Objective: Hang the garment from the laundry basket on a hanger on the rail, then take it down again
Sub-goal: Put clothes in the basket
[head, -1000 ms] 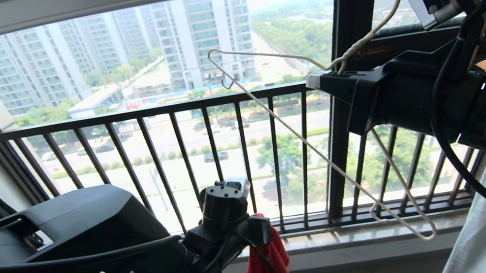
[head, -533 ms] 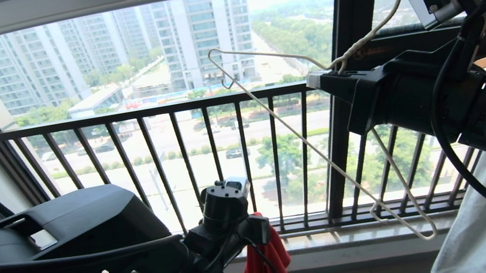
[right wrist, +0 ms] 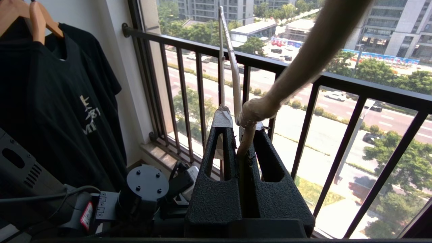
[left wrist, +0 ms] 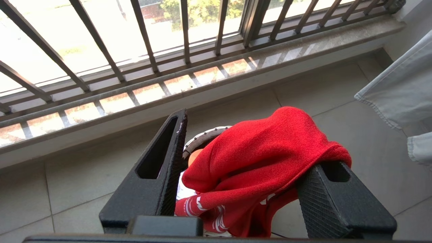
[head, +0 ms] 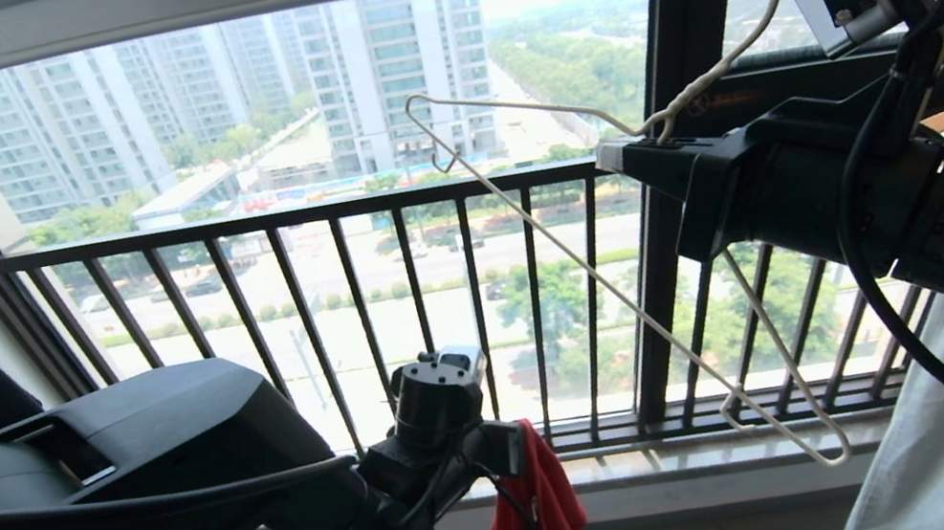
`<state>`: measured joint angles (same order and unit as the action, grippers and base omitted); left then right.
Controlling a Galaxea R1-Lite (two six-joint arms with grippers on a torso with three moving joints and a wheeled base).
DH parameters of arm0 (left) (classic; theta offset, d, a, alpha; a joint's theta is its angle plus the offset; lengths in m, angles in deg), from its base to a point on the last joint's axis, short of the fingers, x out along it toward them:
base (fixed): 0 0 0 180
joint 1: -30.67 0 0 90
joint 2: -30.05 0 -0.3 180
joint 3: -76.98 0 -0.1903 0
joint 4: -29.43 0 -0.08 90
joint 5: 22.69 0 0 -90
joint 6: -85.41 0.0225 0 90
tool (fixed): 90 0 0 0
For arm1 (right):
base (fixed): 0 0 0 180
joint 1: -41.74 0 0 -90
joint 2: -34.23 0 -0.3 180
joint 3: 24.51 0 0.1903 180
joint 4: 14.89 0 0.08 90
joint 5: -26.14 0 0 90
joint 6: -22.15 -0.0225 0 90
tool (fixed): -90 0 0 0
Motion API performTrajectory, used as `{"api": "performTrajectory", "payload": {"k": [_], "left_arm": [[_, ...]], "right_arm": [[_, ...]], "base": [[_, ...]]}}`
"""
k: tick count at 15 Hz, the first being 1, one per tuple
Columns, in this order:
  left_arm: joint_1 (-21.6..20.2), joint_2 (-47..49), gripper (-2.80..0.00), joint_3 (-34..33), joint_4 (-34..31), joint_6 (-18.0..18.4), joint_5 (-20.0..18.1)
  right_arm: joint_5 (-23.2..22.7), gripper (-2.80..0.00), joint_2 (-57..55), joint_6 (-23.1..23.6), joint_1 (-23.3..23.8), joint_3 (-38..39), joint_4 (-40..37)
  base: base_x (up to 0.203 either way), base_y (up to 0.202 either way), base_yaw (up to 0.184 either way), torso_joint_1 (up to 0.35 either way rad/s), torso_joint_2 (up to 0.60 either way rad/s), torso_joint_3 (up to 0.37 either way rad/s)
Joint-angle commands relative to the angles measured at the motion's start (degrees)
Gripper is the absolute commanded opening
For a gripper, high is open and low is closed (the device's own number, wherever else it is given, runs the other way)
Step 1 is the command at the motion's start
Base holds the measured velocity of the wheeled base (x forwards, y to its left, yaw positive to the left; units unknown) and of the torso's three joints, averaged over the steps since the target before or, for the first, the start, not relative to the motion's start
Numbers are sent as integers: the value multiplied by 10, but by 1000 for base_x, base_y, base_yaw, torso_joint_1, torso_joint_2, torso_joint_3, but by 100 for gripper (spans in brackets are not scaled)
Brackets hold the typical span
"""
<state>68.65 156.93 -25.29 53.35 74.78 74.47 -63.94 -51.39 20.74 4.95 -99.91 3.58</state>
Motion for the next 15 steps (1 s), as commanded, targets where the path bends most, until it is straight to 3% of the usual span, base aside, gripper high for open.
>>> {"api": "performTrajectory", "payload": {"k": [1, 3, 9, 13, 15], "left_arm": [[0, -2, 0, 0, 0, 1, 1], [0, -10, 0, 0, -43, 27, 1], [-6, 6, 0, 36, -84, 26, 24], [-7, 24, 0, 123, -216, -42, 58], [-7, 26, 0, 147, -269, -58, 60]], "right_arm": [[0, -280, 0, 0, 0, 0, 3], [0, -280, 0, 0, 0, 0, 3], [0, -280, 0, 0, 0, 0, 3], [0, -280, 1, 0, 0, 0, 4], [0, -280, 1, 0, 0, 0, 4]], "base": [[0, 0, 0, 0, 0, 0], [0, 0, 0, 0, 0, 0], [0, 0, 0, 0, 0, 0], [0, 0, 0, 0, 0, 0], [0, 0, 0, 0, 0, 0]]}}
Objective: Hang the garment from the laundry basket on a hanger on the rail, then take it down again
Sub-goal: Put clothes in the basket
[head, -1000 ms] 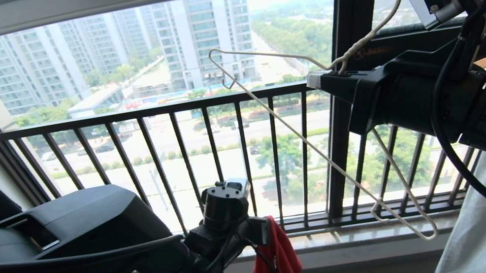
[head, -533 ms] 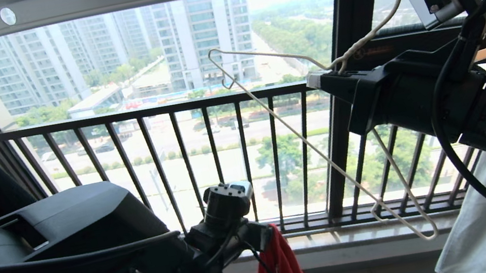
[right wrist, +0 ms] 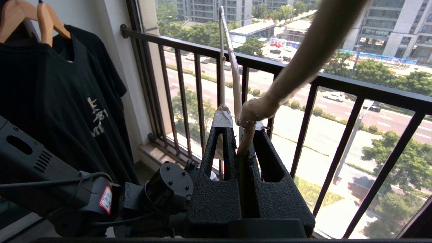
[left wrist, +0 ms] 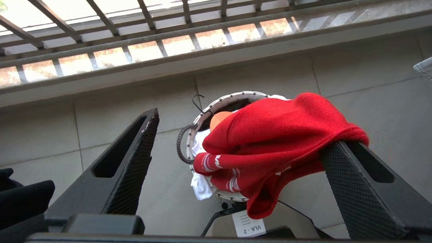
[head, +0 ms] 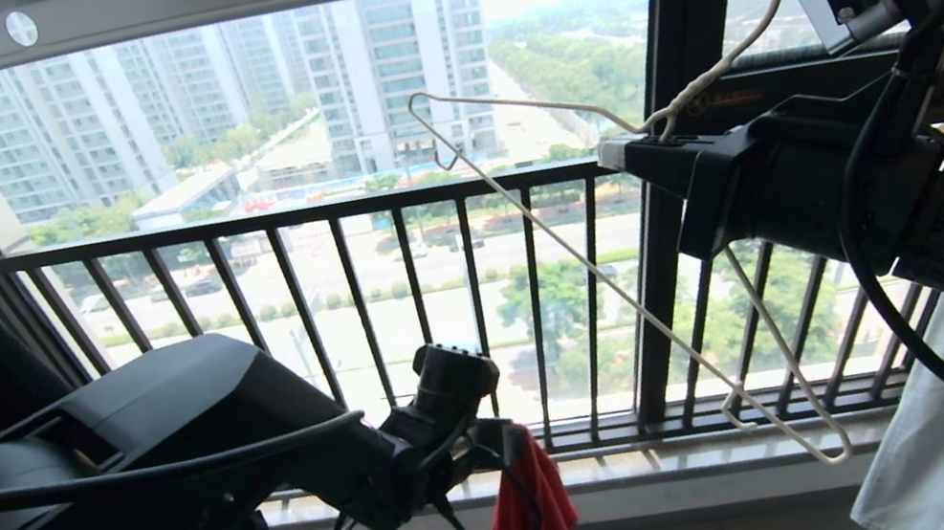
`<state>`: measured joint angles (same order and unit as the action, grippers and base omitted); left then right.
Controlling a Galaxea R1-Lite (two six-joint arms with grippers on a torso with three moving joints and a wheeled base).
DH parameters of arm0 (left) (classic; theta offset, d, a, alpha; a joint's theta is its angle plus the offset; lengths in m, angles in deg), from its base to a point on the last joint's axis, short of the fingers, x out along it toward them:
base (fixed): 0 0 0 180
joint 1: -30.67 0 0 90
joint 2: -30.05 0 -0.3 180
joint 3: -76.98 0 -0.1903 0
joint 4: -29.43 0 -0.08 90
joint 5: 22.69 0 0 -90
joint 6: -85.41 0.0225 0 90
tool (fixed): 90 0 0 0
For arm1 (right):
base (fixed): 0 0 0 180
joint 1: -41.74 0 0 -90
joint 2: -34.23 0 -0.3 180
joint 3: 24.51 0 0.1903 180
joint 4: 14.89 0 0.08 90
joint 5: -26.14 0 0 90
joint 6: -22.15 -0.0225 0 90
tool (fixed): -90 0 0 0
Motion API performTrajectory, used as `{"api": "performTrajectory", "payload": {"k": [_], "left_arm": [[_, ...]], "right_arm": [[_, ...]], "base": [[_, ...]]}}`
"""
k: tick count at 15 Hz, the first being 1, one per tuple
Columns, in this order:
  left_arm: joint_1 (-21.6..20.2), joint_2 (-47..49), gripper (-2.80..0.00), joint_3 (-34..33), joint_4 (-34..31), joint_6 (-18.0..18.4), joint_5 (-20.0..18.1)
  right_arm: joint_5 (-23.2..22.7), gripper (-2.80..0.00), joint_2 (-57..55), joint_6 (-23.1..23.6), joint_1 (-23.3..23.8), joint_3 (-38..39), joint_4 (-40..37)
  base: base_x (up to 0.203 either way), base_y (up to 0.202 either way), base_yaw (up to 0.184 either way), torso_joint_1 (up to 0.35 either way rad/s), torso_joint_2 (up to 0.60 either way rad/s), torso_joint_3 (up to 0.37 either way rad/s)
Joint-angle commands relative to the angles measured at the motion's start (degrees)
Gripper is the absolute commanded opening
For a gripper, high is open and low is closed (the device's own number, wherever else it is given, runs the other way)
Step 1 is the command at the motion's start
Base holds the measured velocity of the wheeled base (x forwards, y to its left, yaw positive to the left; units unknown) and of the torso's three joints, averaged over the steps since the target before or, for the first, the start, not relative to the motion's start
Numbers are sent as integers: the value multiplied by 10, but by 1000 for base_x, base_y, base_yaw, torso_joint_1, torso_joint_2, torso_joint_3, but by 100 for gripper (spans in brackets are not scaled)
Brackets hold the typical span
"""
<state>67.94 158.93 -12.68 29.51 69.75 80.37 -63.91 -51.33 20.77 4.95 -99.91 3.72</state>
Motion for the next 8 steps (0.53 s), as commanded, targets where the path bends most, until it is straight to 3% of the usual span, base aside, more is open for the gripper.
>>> {"api": "performTrajectory", "payload": {"k": [1, 5, 8], "left_arm": [[0, 7, 0, 37, -65, -20, 1], [0, 20, 0, 121, -239, -74, -2], [-1, 10, 0, 118, -241, -75, -5]], "right_arm": [[0, -280, 0, 0, 0, 0, 2], [0, -280, 2, 0, 0, 0, 2], [0, -280, 2, 0, 0, 0, 2]], "base": [[0, 0, 0, 0, 0, 0], [0, 0, 0, 0, 0, 0], [0, 0, 0, 0, 0, 0]]}}
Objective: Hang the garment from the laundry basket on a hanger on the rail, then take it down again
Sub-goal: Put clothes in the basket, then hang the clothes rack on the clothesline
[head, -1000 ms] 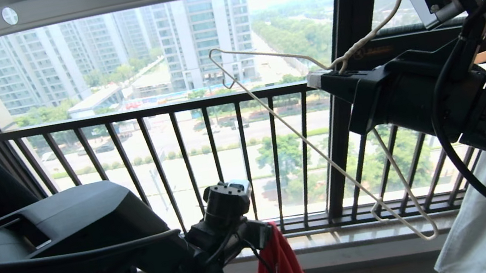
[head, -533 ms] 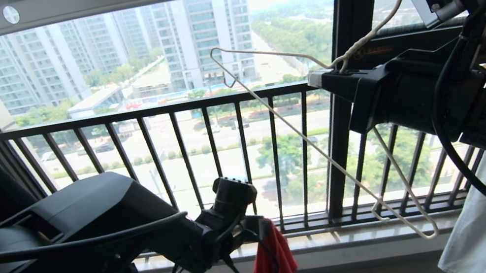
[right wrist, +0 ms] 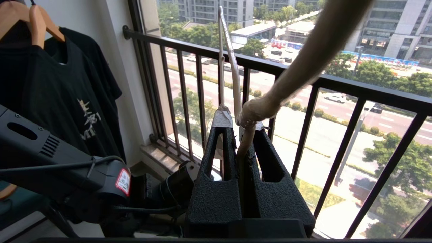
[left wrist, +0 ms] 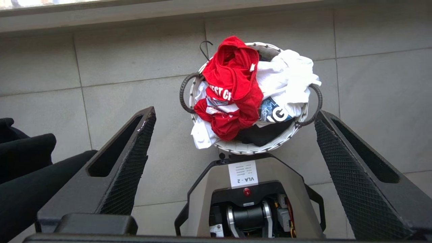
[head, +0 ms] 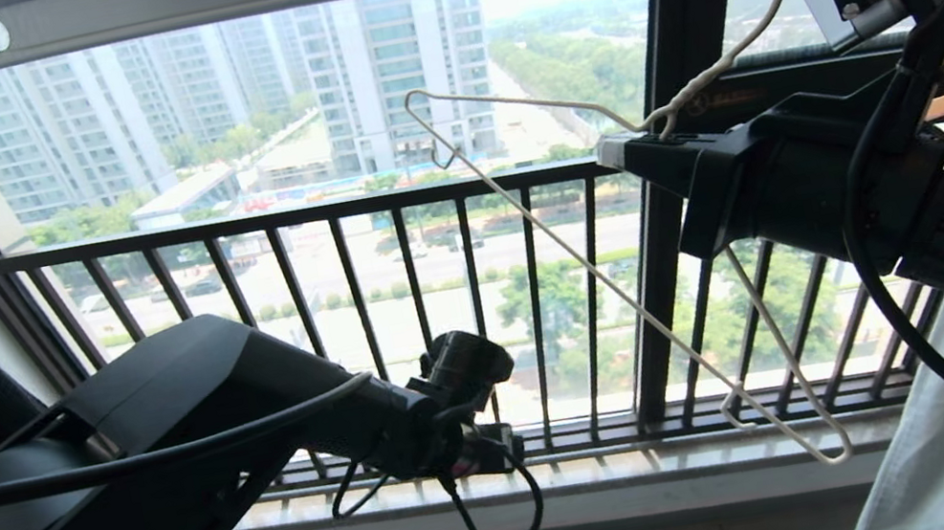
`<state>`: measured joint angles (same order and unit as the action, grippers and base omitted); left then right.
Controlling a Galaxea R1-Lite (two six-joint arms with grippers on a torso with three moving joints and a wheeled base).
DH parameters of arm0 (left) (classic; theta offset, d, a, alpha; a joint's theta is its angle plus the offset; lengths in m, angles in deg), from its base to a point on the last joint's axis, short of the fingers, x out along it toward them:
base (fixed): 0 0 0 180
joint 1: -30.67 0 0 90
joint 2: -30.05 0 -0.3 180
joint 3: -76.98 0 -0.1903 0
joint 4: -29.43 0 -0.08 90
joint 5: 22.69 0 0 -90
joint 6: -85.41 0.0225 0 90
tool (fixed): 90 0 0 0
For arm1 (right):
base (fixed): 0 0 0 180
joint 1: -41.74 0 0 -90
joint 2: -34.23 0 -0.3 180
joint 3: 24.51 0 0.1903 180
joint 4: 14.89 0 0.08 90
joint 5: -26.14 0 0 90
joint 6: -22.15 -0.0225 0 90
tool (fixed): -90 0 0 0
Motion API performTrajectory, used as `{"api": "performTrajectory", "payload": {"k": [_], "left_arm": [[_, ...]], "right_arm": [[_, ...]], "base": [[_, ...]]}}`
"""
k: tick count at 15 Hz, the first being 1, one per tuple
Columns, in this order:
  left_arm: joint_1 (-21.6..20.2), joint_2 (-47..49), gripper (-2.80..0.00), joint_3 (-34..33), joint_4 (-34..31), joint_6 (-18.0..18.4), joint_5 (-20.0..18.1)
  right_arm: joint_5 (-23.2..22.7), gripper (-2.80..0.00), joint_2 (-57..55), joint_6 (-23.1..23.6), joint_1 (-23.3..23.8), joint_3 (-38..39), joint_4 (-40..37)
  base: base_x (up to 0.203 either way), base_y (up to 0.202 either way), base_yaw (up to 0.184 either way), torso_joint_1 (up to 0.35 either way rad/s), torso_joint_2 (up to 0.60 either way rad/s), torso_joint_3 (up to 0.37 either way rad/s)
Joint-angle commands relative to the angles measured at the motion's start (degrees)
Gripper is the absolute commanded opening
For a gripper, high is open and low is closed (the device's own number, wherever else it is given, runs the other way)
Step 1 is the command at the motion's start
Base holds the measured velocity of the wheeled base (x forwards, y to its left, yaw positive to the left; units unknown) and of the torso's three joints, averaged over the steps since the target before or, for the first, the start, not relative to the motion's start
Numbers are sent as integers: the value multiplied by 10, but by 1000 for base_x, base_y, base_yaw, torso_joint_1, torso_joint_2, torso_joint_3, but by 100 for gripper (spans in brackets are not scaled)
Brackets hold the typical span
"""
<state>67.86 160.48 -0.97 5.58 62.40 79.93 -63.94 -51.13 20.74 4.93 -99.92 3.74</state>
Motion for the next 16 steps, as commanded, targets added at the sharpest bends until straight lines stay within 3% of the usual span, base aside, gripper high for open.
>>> {"api": "performTrajectory", "payload": {"k": [1, 2, 6, 8, 12, 16], "left_arm": [[1, -9, 0, -2, -2, -1, 0], [1, -7, -280, -3, -2, 0, 0], [1, -24, -280, -13, -4, 2, -3], [2, -54, -280, -26, -9, 9, -26], [2, -127, -280, -55, -25, 42, -39], [2, -204, -280, -89, -29, 78, -48]], "right_arm": [[0, -280, -1, 0, 0, 0, 2], [0, -280, -1, 0, 0, 0, 2], [0, -280, -1, 0, 0, 0, 2], [0, -280, -2, 0, 0, 0, 2], [-1, -280, -3, 0, 0, 0, -5], [-3, -280, 6, 2, 0, -7, -77]], "base": [[0, 0, 0, 0, 0, 0], [0, 0, 0, 0, 0, 0], [0, 0, 0, 0, 0, 0], [0, 0, 0, 0, 0, 0], [0, 0, 0, 0, 0, 0], [0, 0, 0, 0, 0, 0]]}}
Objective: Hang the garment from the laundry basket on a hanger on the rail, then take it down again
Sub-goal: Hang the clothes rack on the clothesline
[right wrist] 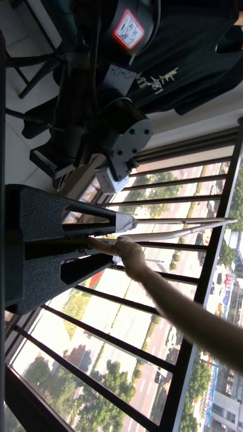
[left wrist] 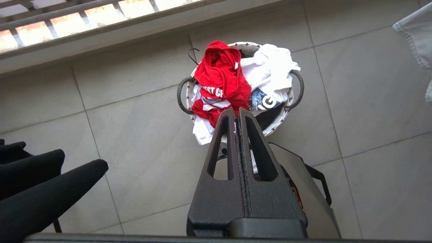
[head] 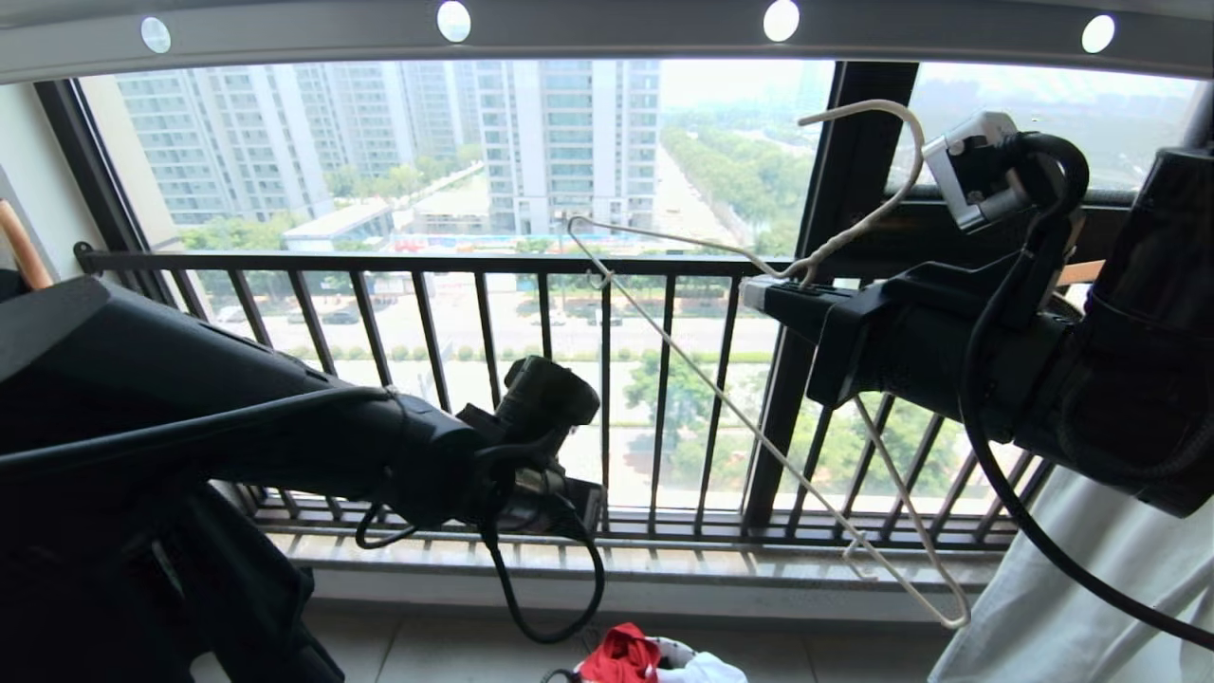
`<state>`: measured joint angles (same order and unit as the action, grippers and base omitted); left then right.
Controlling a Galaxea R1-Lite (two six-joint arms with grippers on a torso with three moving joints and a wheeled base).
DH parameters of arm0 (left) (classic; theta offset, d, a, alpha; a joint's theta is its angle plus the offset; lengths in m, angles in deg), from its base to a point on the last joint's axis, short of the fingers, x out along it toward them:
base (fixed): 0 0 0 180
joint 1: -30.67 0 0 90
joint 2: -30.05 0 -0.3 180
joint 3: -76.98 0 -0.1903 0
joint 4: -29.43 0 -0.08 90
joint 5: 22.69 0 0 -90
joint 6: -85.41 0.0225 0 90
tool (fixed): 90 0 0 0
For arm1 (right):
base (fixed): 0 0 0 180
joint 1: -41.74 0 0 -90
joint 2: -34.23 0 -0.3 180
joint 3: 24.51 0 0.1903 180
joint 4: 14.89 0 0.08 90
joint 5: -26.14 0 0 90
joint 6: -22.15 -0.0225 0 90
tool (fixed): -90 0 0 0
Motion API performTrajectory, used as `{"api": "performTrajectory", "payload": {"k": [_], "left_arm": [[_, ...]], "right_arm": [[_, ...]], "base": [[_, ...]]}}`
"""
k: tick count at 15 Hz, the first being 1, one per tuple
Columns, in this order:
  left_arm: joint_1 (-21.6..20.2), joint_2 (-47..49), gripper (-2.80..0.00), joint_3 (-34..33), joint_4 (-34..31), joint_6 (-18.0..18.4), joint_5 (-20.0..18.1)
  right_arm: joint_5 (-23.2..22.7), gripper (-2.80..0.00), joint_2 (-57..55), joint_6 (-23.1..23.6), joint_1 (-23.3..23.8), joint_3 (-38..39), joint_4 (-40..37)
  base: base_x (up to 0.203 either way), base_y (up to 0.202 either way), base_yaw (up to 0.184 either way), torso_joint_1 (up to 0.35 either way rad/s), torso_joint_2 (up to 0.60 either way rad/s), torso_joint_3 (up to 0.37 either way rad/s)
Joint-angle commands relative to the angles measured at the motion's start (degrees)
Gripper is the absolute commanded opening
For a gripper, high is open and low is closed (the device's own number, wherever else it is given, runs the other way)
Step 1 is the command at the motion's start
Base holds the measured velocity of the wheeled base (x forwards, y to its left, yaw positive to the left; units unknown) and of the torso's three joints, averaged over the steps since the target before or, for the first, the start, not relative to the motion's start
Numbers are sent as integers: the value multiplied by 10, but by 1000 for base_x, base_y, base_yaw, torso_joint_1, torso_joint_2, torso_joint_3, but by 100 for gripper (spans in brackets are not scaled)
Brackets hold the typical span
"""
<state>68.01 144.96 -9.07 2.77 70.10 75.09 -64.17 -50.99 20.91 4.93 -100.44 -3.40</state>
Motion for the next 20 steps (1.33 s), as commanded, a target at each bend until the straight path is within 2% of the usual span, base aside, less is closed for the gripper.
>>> {"api": "performTrajectory", "payload": {"k": [1, 5, 8, 11, 13, 20], "left_arm": [[0, -72, -280, -10, -9, 2, -1], [1, -172, -280, -9, -77, 18, -3], [4, -253, -280, -10, -105, 31, -3], [15, -320, -280, -9, -141, 36, -3], [24, -357, -280, -9, -148, 43, -3], [24, -399, -280, -8, -151, 59, -2]], "right_arm": [[0, -280, 5, 1, 0, -2, -11], [4, -280, 17, 9, 0, -9, -24], [36, -280, 17, 9, 0, -26, -24], [44, -280, 15, 7, 0, -33, -24], [64, -280, 13, 7, 0, -35, -24], [71, -280, -33, 9, 0, -90, -26]], "base": [[0, 0, 0, 0, 0, 0], [0, 0, 0, 0, 0, 0], [0, 0, 0, 0, 0, 0], [0, 0, 0, 0, 0, 0], [0, 0, 0, 0, 0, 0], [0, 0, 0, 0, 0, 0]]}}
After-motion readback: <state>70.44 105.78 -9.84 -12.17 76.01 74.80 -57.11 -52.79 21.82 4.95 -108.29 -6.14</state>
